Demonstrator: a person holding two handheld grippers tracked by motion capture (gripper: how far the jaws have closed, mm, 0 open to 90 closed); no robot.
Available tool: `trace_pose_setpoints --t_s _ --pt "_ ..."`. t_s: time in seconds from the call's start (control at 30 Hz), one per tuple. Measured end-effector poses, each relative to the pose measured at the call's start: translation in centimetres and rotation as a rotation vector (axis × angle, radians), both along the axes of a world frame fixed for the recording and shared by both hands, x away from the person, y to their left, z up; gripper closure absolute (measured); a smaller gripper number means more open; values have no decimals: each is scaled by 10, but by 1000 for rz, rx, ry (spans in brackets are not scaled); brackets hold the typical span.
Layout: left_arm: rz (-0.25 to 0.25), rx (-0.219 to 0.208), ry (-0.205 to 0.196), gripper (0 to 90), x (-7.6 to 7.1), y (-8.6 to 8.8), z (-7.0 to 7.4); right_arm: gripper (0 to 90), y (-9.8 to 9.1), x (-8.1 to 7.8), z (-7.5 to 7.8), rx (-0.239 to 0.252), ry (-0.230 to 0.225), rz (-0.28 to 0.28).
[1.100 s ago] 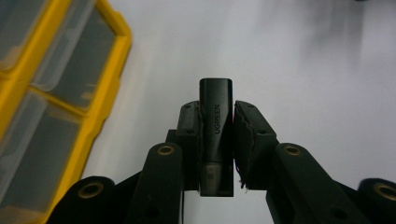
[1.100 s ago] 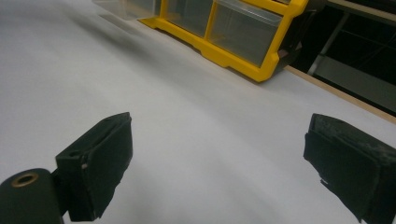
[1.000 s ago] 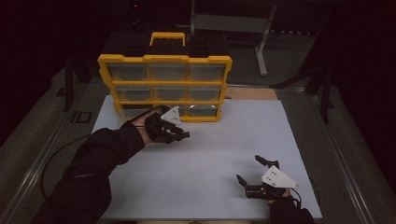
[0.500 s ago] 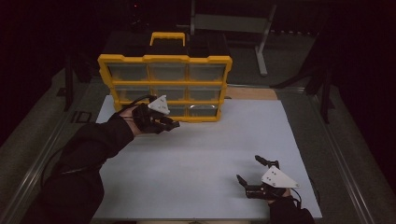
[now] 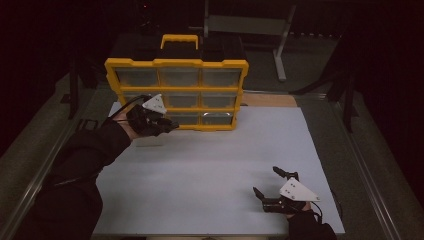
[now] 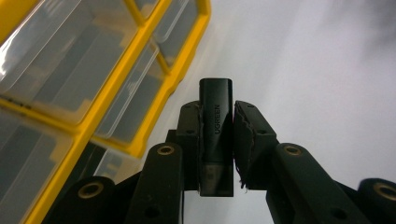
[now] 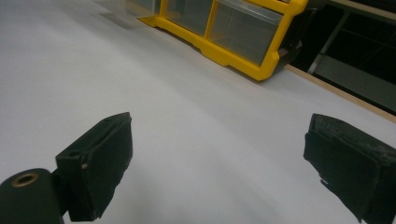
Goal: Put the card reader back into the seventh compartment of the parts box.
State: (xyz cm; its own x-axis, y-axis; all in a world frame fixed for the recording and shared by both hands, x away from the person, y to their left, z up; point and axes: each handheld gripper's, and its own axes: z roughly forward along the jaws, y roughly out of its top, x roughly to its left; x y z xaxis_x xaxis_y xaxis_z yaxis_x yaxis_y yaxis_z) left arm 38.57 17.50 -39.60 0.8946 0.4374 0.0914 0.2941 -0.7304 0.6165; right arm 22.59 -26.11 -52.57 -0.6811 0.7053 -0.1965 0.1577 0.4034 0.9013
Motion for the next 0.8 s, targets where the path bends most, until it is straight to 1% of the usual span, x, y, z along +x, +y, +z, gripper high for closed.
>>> trace_pose_setpoints --t_s 0.43,0.47,0.57,0.67,0.8 --pt "85 -10 -8 732 6 28 1 80 0 0 0 -3 -2 -2" --pt "87 -13 -3 732 7 30 2 80 0 0 0 -1 -2 -2" --pt "101 -21 -5 732 7 36 2 80 0 0 0 -3 -1 -3" --pt "116 -17 -5 732 8 42 1 80 0 0 0 -3 -2 -2" --pt "142 -27 -2 732 9 51 0 80 0 1 0 -3 -1 -2"
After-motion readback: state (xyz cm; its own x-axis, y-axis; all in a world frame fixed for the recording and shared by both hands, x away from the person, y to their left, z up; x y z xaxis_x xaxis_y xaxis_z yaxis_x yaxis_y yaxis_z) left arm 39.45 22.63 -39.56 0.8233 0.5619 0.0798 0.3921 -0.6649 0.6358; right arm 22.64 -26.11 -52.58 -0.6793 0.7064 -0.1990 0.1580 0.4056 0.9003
